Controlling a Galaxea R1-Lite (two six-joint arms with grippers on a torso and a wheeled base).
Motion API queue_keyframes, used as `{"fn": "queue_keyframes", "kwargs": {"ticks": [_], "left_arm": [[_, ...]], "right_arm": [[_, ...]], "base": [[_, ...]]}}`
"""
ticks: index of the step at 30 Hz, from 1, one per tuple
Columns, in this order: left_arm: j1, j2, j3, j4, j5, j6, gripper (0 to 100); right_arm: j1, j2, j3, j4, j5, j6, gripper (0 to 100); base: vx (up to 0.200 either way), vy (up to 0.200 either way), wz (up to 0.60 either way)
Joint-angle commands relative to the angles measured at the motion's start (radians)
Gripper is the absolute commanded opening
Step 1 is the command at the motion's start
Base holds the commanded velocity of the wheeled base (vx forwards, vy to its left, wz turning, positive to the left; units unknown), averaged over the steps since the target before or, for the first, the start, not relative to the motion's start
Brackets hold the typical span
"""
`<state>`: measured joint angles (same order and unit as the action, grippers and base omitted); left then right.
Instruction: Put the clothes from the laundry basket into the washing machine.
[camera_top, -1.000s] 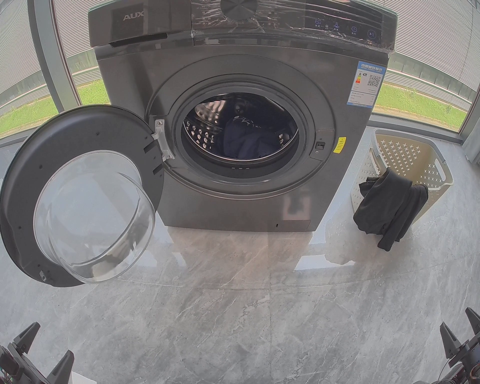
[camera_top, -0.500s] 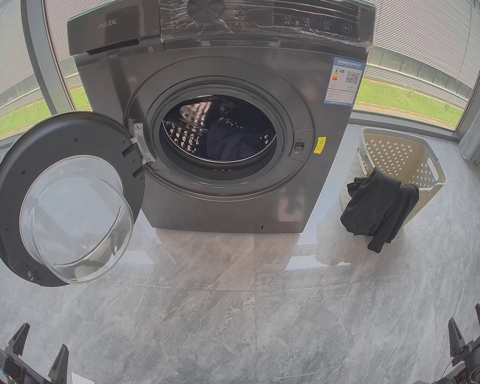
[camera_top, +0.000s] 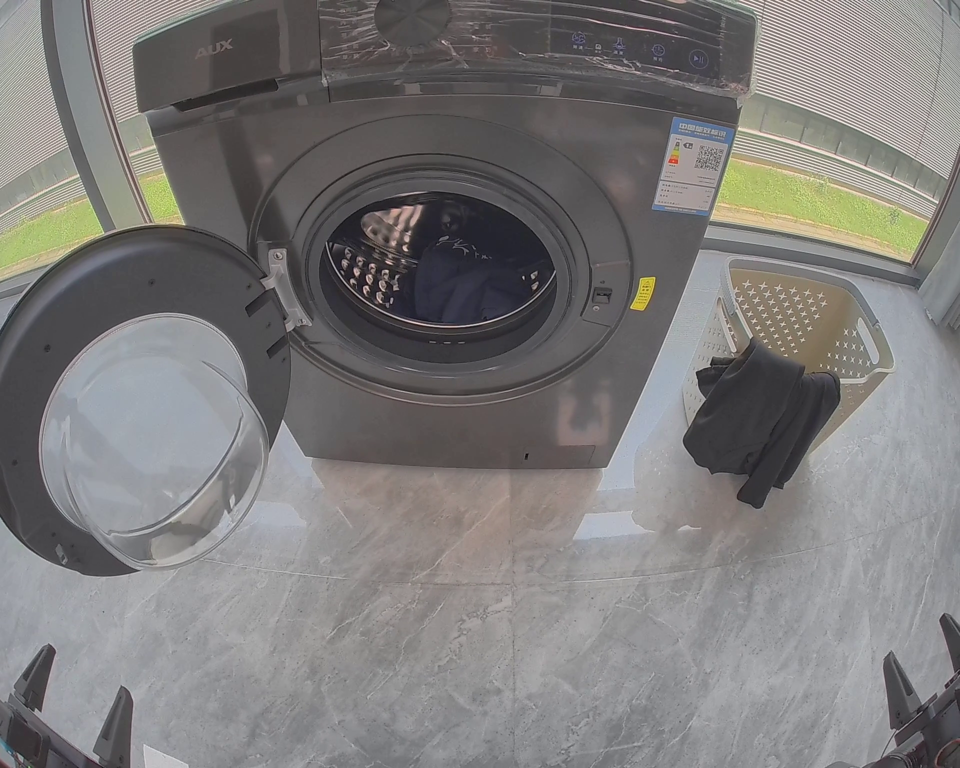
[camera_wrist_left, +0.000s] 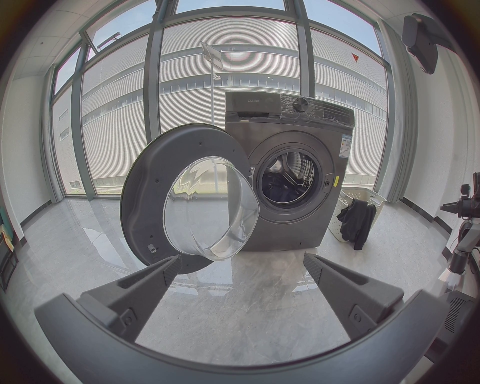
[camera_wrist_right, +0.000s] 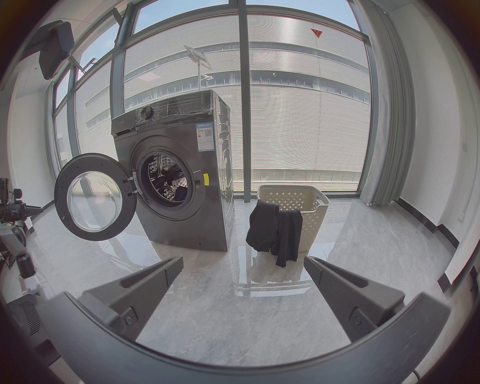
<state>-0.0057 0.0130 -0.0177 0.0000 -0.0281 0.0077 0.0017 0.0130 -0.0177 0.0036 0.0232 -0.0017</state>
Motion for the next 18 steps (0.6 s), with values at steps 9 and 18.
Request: {"fn": "queue_keyframes", "kwargs": {"ticks": [9, 18], "left_arm": [[0.0, -0.013, 0.018, 0.0, 0.0, 0.0, 100], [0.0, -0.013, 0.018, 0.0, 0.0, 0.0, 100]], "right_arm": [[0.0, -0.011, 0.016, 0.001, 0.0, 0.002, 100], [0.0, -0.011, 0.016, 0.003, 0.0, 0.002, 100]], "base": [[0.0, -0.2, 0.0], [0.0, -0.2, 0.0]]}}
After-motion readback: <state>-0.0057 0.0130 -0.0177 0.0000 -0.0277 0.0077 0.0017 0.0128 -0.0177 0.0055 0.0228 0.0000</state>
